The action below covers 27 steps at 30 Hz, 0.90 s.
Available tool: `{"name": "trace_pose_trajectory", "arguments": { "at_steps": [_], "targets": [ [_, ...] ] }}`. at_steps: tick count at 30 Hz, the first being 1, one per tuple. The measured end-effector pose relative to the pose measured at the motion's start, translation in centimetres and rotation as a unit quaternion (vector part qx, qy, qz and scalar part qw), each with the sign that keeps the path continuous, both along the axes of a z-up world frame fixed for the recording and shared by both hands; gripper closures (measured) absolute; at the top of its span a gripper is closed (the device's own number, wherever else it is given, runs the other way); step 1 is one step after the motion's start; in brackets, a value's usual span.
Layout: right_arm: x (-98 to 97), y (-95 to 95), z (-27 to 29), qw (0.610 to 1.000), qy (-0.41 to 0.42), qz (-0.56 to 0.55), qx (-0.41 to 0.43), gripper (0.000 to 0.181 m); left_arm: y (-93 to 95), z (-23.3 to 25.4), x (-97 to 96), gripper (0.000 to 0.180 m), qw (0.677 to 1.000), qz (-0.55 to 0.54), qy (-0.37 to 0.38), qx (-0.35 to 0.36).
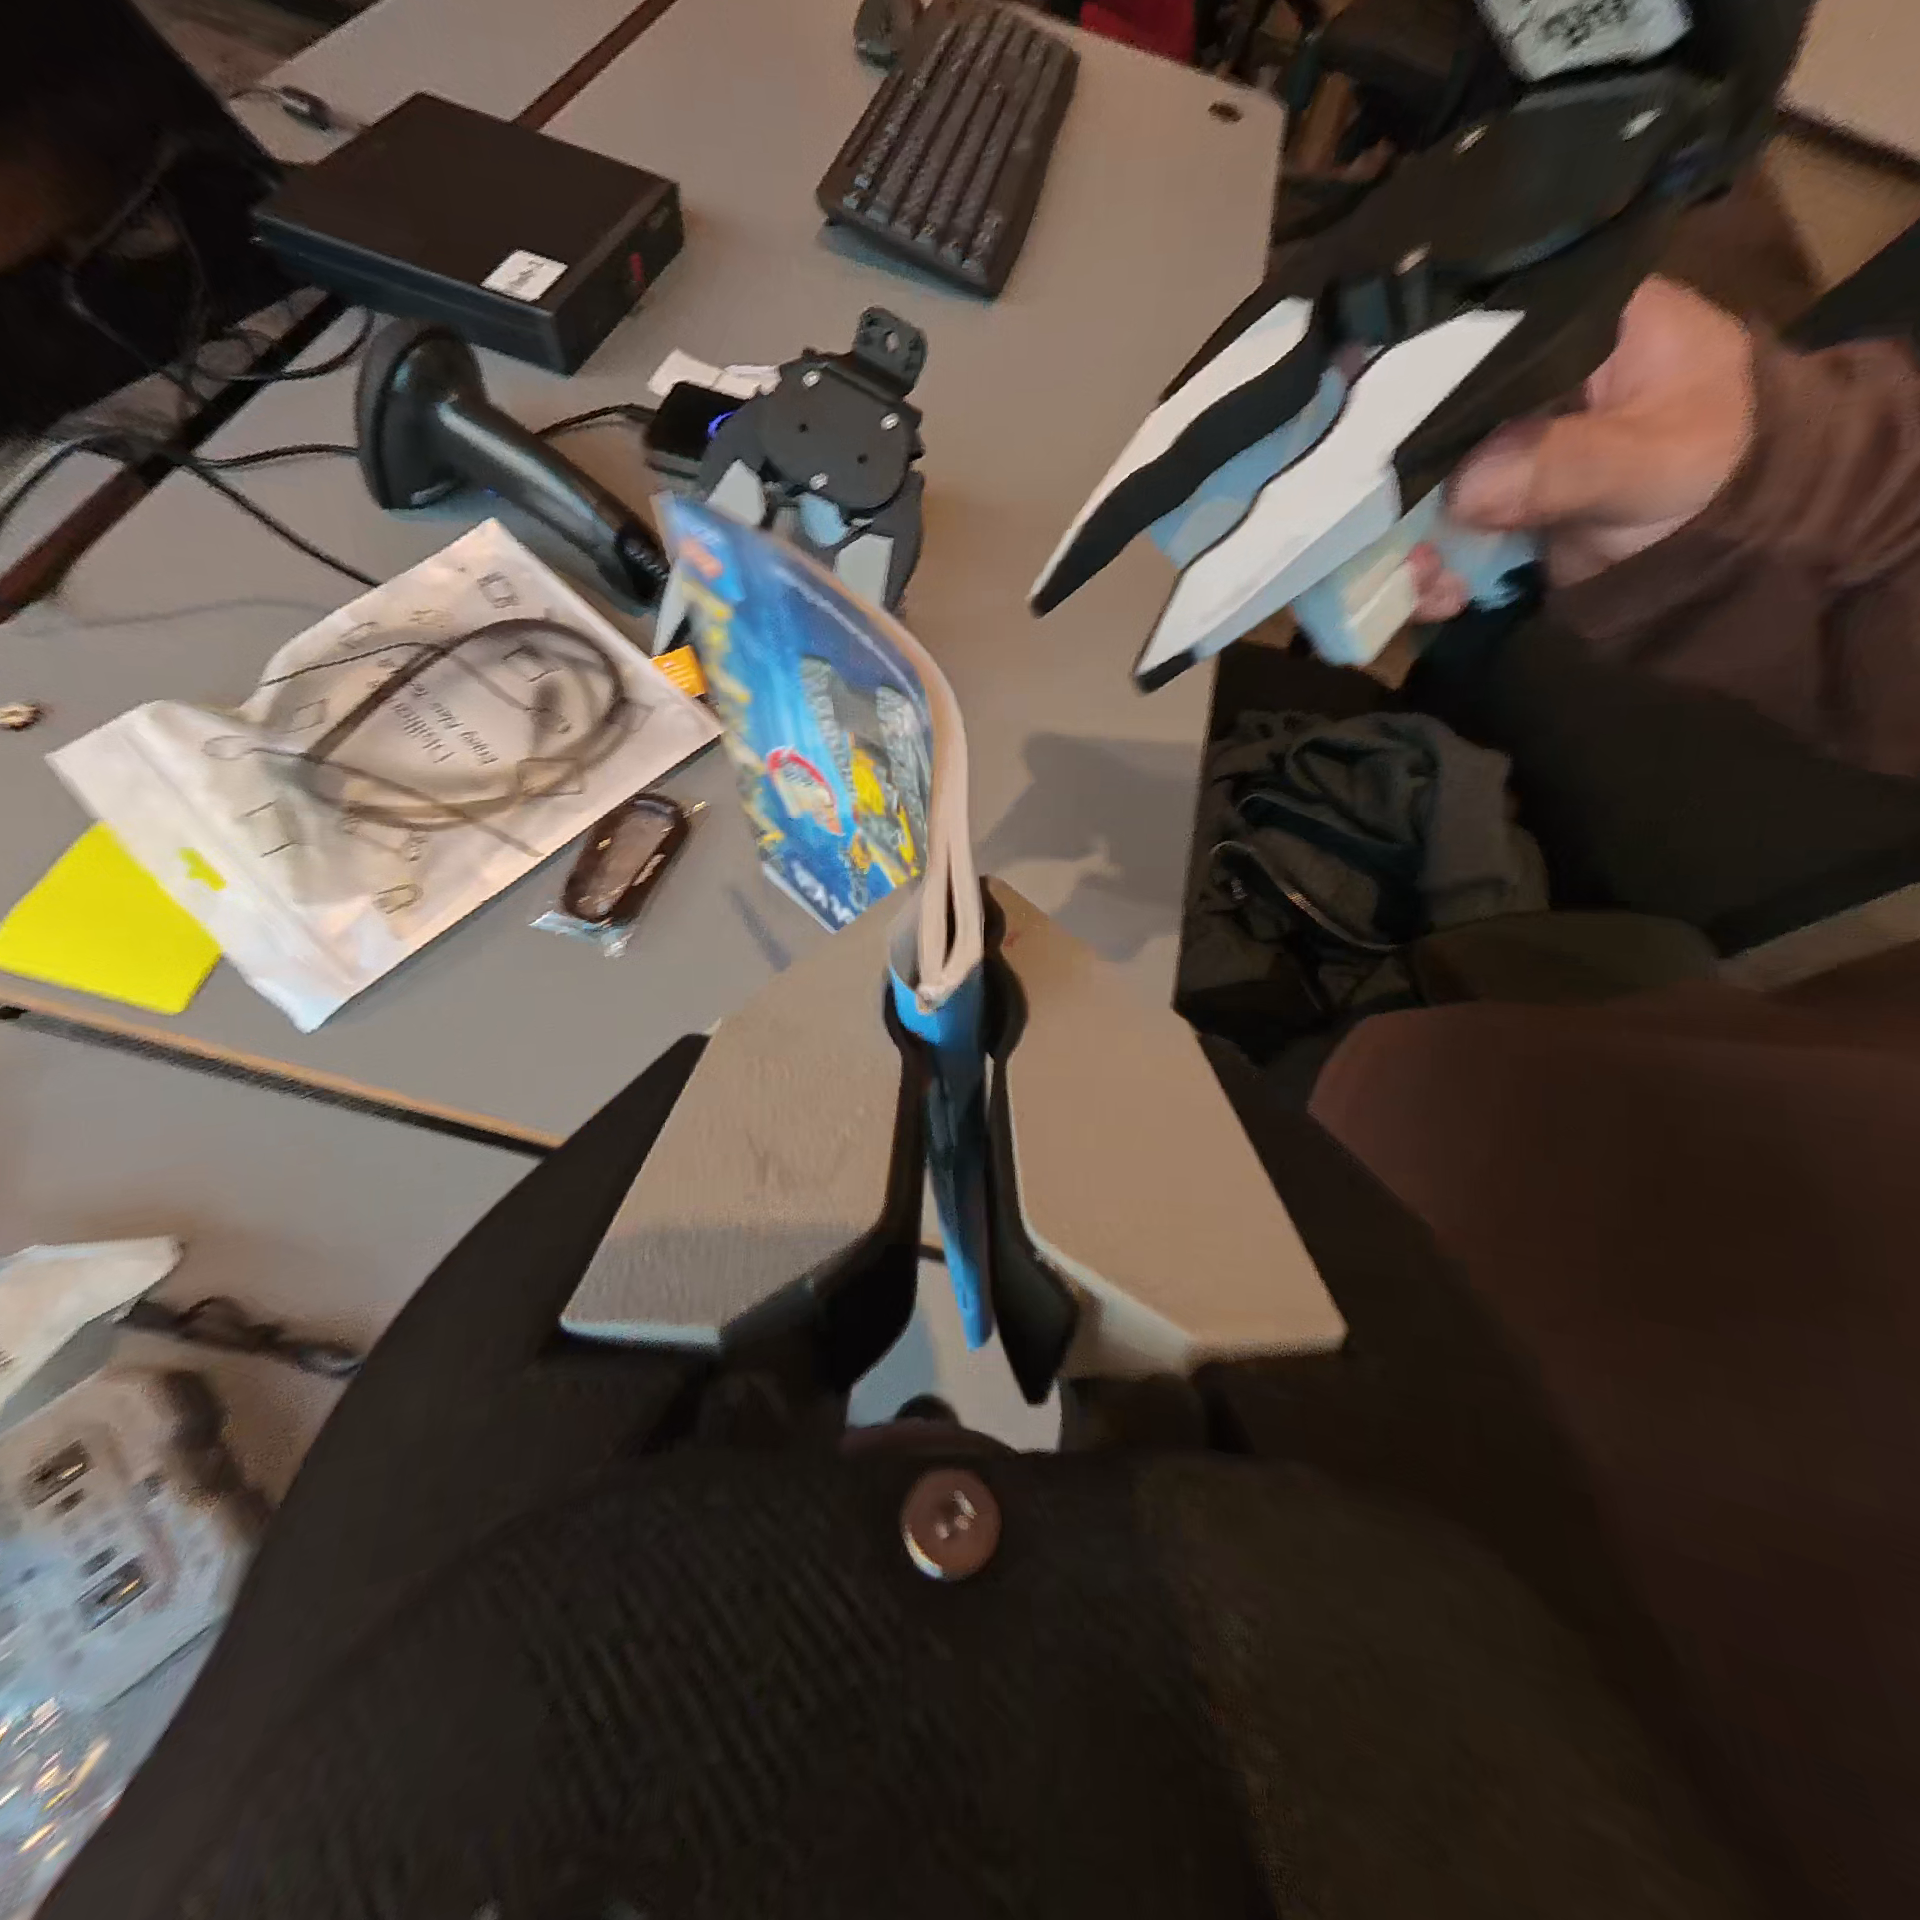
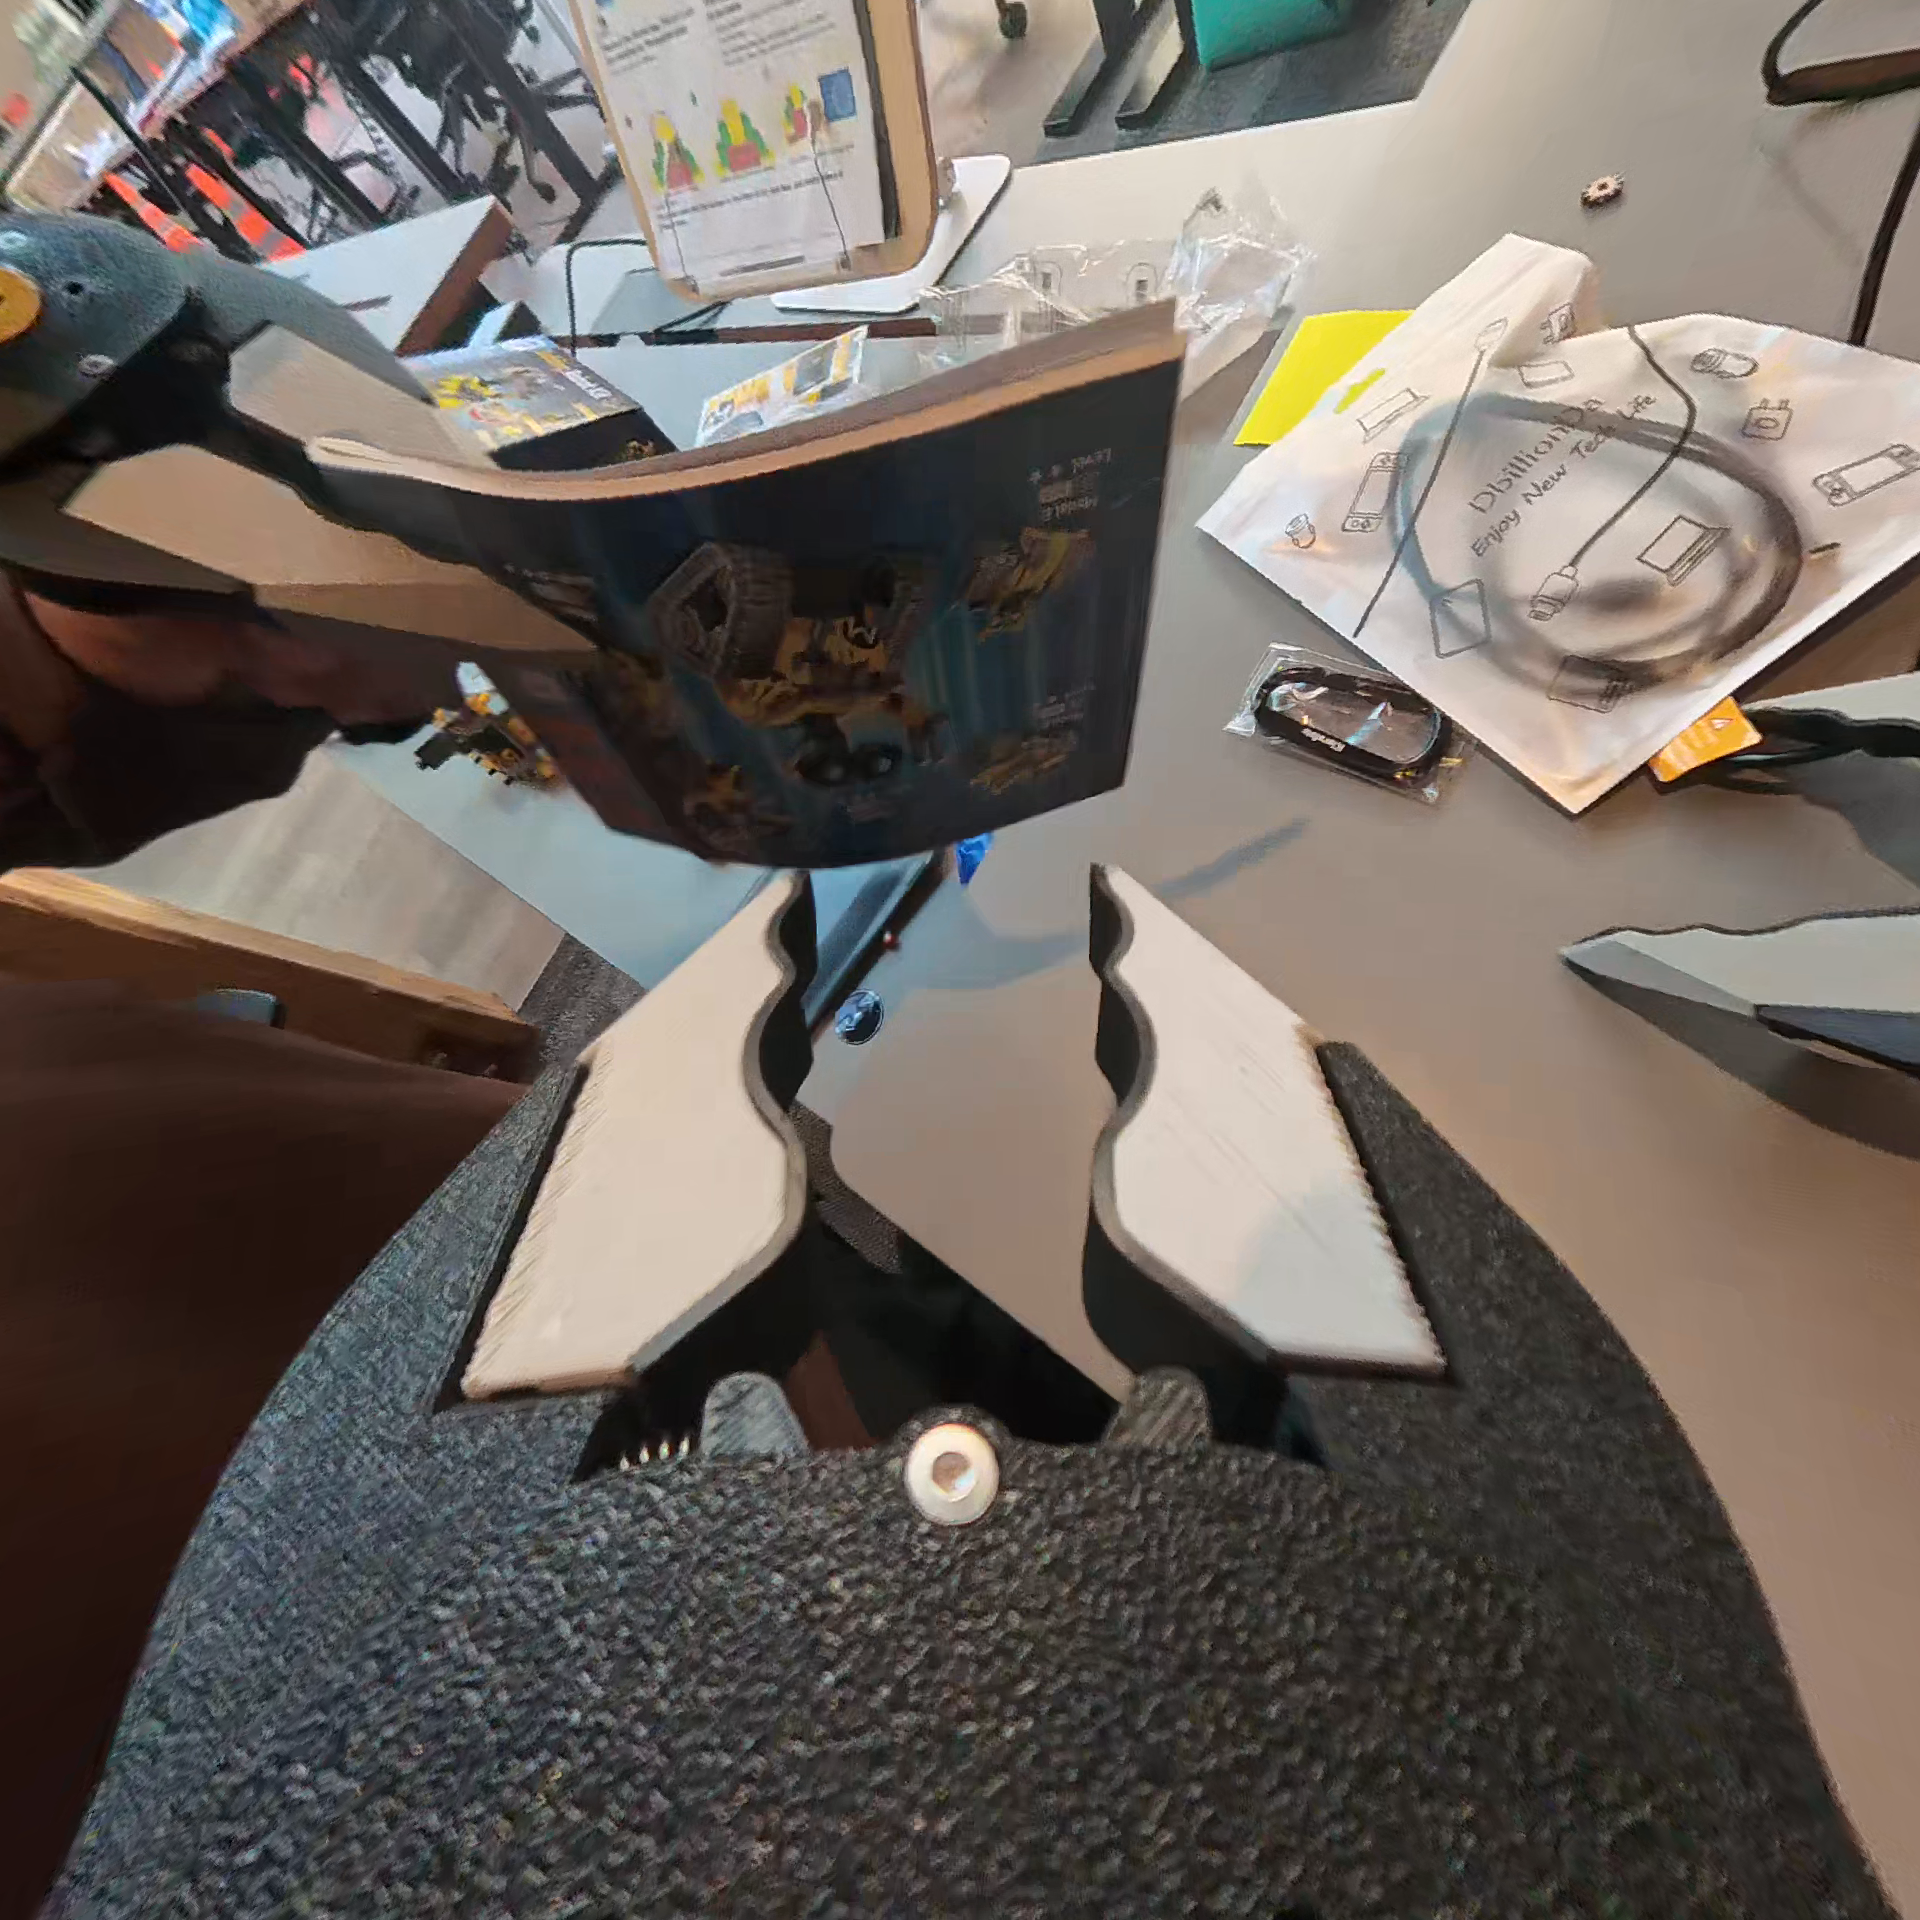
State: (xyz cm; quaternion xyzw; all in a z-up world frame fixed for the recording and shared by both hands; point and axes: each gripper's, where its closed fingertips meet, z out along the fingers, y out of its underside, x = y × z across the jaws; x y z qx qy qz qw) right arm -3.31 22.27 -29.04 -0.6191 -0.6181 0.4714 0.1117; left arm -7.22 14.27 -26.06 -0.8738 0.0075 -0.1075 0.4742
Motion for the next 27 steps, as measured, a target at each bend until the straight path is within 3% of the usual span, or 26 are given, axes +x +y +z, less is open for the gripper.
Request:
{"name": "trace_pose_trajectory", "arguments": {
  "at_steps": [9,18,22,23,24,25,27],
  "targets": [
    [-0.8,-4.9,1.0,0.995,0.027,0.095,-0.012,0.118,0.5,3.7,3.9,0.177,0.985,-0.097,-0.13,0.061],
    [0.1,-7.8,1.2,0.988,0.031,0.142,-0.052,0.124,-1.1,4.2,5.5,0.177,0.974,-0.173,-0.13,0.066],
    [0.5,-8.0,0.3,0.988,0.005,0.148,-0.047,0.123,-1.1,3.5,5.7,0.177,0.977,-0.18,-0.106,0.049],
    [0.8,-8.0,-0.3,0.987,-0.013,0.156,-0.037,0.103,-0.7,2.8,5.2,0.178,0.982,-0.161,-0.09,0.037],
    [0.6,-7.6,-1.5,0.988,-0.04,0.145,-0.012,0.106,-0.1,1.6,4.3,0.177,0.989,-0.131,-0.063,0.016],
    [0.3,-6.5,-3.0,0.989,-0.079,0.119,0.033,0.123,0.4,0.1,2.8,0.177,0.996,-0.086,-0.023,-0.013],
    [0.5,-2.9,-6.4,0.971,-0.178,0.054,0.154,0.128,0.9,-2.8,0.1,0.176,0.996,-0.027,0.049,-0.067]
  ]
}}
